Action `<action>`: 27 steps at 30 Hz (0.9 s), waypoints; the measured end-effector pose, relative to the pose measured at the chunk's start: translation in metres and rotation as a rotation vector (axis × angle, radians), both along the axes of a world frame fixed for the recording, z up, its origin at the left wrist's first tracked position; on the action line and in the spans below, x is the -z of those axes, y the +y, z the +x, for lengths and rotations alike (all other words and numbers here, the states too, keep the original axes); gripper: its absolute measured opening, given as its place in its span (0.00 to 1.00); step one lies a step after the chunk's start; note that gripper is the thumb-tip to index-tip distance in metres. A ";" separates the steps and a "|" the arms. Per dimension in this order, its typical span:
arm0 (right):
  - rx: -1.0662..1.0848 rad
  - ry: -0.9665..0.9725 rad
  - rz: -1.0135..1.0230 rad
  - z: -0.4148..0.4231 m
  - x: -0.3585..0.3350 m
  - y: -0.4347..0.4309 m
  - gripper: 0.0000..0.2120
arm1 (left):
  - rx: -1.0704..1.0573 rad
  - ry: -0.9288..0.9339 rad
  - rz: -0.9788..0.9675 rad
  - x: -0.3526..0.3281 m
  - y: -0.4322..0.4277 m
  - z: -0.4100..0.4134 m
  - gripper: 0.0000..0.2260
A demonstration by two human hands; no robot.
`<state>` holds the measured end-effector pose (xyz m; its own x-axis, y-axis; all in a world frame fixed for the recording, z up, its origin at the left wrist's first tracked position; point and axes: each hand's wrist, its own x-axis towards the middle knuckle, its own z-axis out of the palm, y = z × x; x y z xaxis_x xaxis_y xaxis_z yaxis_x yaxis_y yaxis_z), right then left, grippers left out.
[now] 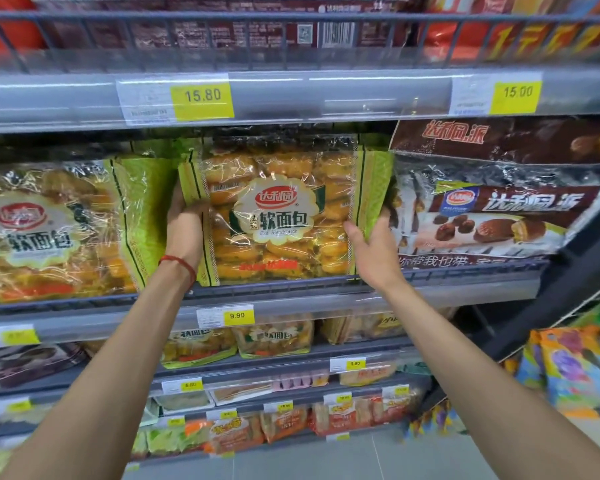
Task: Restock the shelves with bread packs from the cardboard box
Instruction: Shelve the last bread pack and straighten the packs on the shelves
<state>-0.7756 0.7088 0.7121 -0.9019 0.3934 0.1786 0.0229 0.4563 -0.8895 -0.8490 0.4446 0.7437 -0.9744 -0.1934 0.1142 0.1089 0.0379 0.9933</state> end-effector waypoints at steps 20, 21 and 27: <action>0.316 0.328 -0.076 -0.042 -0.031 -0.001 0.09 | -0.316 0.244 0.086 -0.010 0.015 -0.026 0.15; 0.319 0.341 -0.089 -0.043 -0.029 0.000 0.09 | -0.316 0.240 0.107 -0.010 0.016 -0.027 0.15; 0.249 0.334 -0.088 -0.031 -0.023 -0.003 0.18 | -0.263 0.171 0.092 -0.004 0.015 -0.011 0.16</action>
